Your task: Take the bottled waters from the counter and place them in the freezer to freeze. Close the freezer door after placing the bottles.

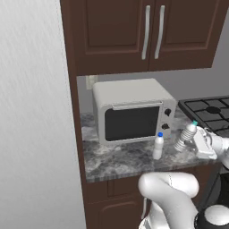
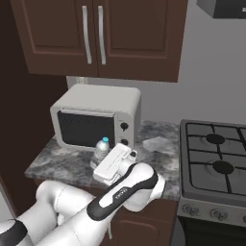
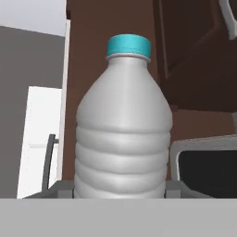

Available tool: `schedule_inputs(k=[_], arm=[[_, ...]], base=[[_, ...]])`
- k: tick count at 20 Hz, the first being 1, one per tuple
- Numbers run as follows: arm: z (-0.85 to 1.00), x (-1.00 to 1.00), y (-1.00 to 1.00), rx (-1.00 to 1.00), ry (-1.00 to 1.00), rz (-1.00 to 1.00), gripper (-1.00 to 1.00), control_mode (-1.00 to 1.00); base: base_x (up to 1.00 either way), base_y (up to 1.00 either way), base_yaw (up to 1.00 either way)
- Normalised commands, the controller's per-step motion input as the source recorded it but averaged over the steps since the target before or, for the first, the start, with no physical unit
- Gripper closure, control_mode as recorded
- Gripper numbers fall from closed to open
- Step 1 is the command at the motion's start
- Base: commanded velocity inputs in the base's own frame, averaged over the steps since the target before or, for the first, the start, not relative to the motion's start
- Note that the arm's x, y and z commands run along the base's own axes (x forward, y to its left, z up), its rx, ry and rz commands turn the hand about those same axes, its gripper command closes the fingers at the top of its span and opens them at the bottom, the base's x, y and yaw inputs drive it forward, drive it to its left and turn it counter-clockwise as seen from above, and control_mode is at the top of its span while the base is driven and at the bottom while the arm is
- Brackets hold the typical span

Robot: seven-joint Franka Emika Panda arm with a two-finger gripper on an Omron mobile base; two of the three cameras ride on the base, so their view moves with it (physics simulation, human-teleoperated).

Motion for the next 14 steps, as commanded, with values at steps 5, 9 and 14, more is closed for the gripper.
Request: schedule_inputs(k=[5, 9, 14], arm=[[0.44, -0.23, 0.31, -0.11, 0.02, 0.01, 1.00, -1.00], [0.01, -0.46, 0.23, -0.20, 0.00, 0.00, 1.00, -1.00], [0.02, -0.48, 0.27, -0.09, -0.03, 0.02, 1.00, -1.00]], base=[[0.00, 0.00, 0.00], [0.00, 0.00, 0.00], [0.00, 0.00, 0.00]])
